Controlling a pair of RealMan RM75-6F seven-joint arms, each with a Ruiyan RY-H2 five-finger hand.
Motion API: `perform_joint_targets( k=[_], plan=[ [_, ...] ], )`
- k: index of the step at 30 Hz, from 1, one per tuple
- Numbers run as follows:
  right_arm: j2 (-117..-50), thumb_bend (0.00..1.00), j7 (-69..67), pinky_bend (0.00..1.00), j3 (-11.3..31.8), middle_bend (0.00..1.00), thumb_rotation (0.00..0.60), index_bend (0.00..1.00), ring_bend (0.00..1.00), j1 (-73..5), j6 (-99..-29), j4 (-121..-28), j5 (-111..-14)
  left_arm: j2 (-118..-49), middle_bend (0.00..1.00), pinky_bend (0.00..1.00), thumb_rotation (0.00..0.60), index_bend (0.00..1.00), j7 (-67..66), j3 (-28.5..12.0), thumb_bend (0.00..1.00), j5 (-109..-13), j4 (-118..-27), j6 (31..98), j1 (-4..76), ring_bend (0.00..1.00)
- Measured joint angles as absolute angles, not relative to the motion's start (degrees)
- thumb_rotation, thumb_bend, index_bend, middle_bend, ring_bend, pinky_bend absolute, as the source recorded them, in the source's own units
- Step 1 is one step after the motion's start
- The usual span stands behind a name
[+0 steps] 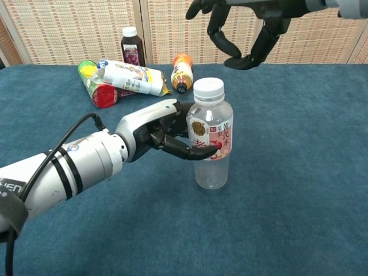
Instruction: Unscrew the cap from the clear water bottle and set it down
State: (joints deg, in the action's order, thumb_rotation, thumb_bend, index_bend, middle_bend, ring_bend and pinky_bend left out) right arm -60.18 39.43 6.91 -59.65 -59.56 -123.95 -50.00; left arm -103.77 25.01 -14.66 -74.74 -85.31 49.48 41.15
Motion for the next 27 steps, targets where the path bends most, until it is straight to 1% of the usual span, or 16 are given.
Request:
perform_joint_targets(
  k=[3, 5, 7, 9, 11, 14, 15, 16, 17, 18, 20, 23, 27],
  plan=[
    [-58.30, 0.17, 38.45, 0.00, 6.85, 0.00, 0.600, 0.00, 0.00, -59.19, -58.05, -124.22, -50.13, -103.93, 0.47, 0.23, 0.600, 0.39, 24.62, -15.01, 0.38, -73.62, -84.33, 49.46, 41.46, 0.26],
    [-57.25, 0.09, 38.15, 0.00, 6.65, 0.00, 0.599, 0.00, 0.00, -59.01, -57.27, -124.59, -50.02, -103.97, 0.47, 0.23, 0.600, 0.39, 24.21, -15.30, 0.38, -72.94, -83.66, 49.46, 41.66, 0.26],
    [-56.65, 0.05, 37.81, 0.00, 6.47, 0.00, 0.575, 0.00, 0.00, -58.93, -56.53, -124.99, -49.72, -104.00, 0.47, 0.23, 0.600, 0.39, 23.64, -15.49, 0.38, -72.36, -83.27, 49.55, 41.78, 0.26],
    [-56.43, 0.03, 37.01, 0.00, 6.42, 0.00, 0.545, 0.00, 0.00, -58.91, -55.71, -125.22, -49.30, -104.07, 0.47, 0.23, 0.600, 0.39, 23.22, -15.62, 0.38, -71.79, -83.14, 49.63, 41.86, 0.26],
    [-56.14, 0.03, 36.09, 0.00, 6.37, 0.00, 0.538, 0.00, 0.00, -59.05, -54.28, -125.44, -48.40, -104.15, 0.47, 0.23, 0.600, 0.39, 22.67, -15.68, 0.38, -71.42, -83.20, 49.73, 41.96, 0.26],
    [-56.09, 0.04, 34.69, 0.00, 6.52, 0.00, 0.536, 0.01, 0.00, -59.64, -52.38, -125.48, -47.41, -104.26, 0.47, 0.23, 0.600, 0.39, 21.75, -15.50, 0.38, -71.41, -83.60, 50.06, 42.09, 0.26],
    [-56.17, 0.07, 34.58, 0.00, 6.57, 0.00, 0.536, 0.06, 0.00, -59.93, -52.09, -125.41, -47.29, -104.31, 0.47, 0.23, 0.600, 0.39, 21.47, -15.40, 0.38, -71.43, -83.79, 50.17, 42.12, 0.26],
    [-56.33, 0.11, 34.76, 0.00, 6.60, 0.00, 0.537, 0.15, 0.00, -60.26, -51.95, -125.28, -47.25, -104.36, 0.47, 0.23, 0.600, 0.39, 21.13, -15.26, 0.38, -71.45, -84.01, 50.29, 42.15, 0.26],
    [-56.49, 0.14, 35.07, 0.00, 6.60, 0.00, 0.537, 0.19, 0.00, -60.44, -51.95, -125.17, -47.26, -104.40, 0.47, 0.23, 0.600, 0.39, 20.87, -15.17, 0.38, -71.45, -84.13, 50.36, 42.18, 0.26],
    [-56.68, 0.18, 35.51, 0.00, 6.59, 0.00, 0.537, 0.26, 0.00, -60.64, -52.02, -125.08, -47.27, -104.45, 0.47, 0.23, 0.600, 0.39, 20.61, -15.09, 0.38, -71.43, -84.26, 50.43, 42.21, 0.26],
    [-57.17, 0.21, 36.91, 0.00, 6.49, 0.00, 0.537, 0.32, 0.00, -61.16, -52.44, -124.97, -47.17, -104.59, 0.47, 0.23, 0.600, 0.39, 20.07, -14.95, 0.38, -71.36, -84.53, 50.58, 42.30, 0.26],
    [-57.96, 0.24, 39.54, 0.00, 6.21, 0.00, 0.538, 0.36, 0.00, -62.01, -53.58, -124.98, -46.53, -104.76, 0.47, 0.23, 0.600, 0.39, 19.50, -14.77, 0.38, -71.17, -84.87, 50.67, 42.43, 0.26],
    [-59.04, 0.30, 42.80, 0.00, 5.63, 0.00, 0.538, 0.37, 0.00, -63.30, -55.06, -125.23, -44.06, -104.81, 0.47, 0.23, 0.600, 0.39, 19.04, -14.55, 0.38, -71.11, -85.24, 50.84, 42.46, 0.26]
  ],
)
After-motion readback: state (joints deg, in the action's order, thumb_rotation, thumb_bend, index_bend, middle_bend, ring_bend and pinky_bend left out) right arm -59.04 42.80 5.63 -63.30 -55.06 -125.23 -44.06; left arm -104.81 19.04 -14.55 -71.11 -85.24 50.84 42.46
